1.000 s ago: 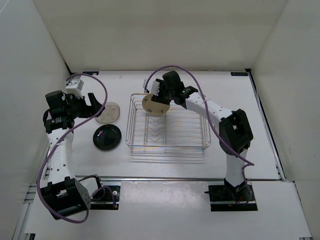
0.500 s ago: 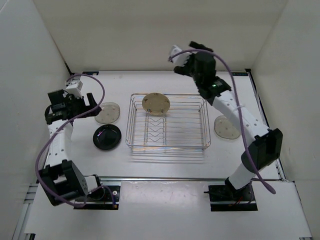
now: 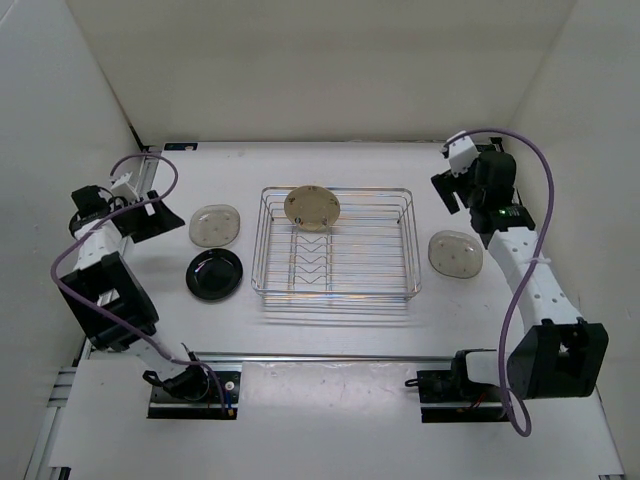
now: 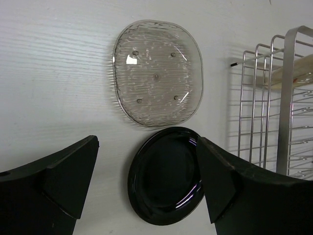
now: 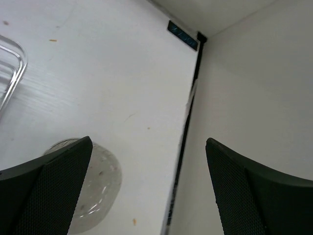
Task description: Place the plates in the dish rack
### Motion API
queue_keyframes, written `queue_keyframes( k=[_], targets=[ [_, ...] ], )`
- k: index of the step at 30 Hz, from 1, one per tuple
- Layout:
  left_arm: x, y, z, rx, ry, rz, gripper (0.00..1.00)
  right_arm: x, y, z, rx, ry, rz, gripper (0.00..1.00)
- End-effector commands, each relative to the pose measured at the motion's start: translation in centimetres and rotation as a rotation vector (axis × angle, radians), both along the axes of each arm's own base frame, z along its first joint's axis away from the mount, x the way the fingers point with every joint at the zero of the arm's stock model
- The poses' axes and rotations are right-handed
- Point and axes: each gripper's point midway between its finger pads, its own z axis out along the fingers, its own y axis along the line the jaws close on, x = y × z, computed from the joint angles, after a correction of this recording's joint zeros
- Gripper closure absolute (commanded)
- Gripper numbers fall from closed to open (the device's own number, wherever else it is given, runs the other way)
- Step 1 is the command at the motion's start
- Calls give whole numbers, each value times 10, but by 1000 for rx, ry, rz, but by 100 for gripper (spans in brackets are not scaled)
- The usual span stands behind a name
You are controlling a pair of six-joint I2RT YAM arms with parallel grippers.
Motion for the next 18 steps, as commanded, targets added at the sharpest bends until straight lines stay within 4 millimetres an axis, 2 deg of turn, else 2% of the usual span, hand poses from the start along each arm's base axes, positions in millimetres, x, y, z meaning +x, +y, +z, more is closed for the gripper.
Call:
queue_keyframes(
  k=[1,2,7,9,15,16,18],
  targets=[
    [9,-8,-2,-41,-40,-88,9,-9,9,13,185,-36,35,0],
    [10,-13,-7,-49,-35,-109,12,-13,4,13,225,-31,14,0],
    [13,-15,-40,-61,33,-134,13,-25,8,15,343,-19,59,0],
    [16,-13,-40,-54,28,-140,13,-27,11,20,379,-26,74,0],
    [24,-23,-58,-72,63,-178,16,-32,6,5,439,8,62,0],
    [26,-22,-56,-67,55,-179,16,-32,3,5,443,7,60,0],
    [26,-25,-65,-72,79,-184,18,-37,6,-6,452,31,67,0]
  ],
)
